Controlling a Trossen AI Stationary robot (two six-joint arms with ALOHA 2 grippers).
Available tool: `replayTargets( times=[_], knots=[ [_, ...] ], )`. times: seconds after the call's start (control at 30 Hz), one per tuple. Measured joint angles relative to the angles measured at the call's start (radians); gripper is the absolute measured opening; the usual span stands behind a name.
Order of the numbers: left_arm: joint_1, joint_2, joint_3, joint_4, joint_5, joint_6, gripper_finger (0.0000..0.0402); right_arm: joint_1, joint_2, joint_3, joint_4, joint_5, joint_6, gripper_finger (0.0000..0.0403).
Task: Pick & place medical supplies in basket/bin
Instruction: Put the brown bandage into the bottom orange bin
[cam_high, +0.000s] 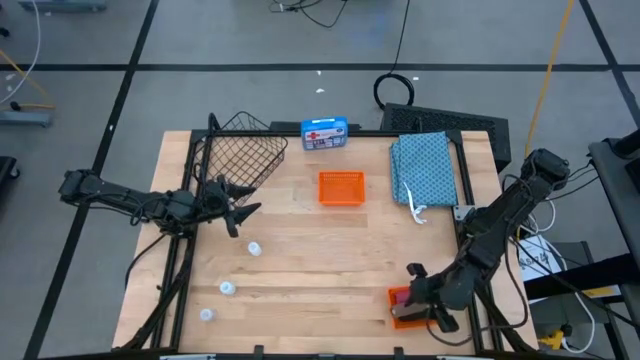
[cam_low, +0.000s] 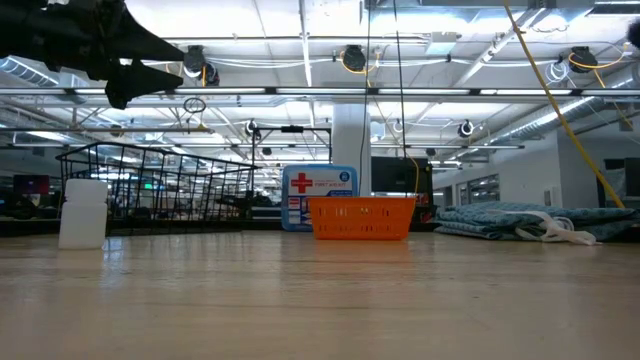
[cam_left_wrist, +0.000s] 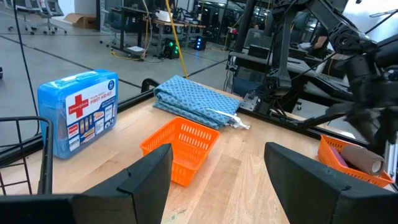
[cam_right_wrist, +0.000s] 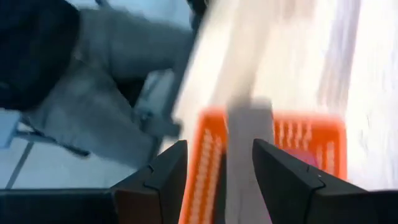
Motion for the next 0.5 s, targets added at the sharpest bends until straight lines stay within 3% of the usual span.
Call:
replayTargets(
  times=[0.23, 0.5],
  knots=[
    [0.000, 0.000, 0.000, 0.001, 0.000, 0.000, 0.0264, -0.062, 0.009, 0.001, 0.130, -0.013, -0.121, 0.0160],
    [0.000, 0.000, 0.000, 0.006, -0.021, -0.002, 0.0264, -0.162, 0.087, 0.002, 0.153, -0.219, -0.147, 0.0155]
  ],
)
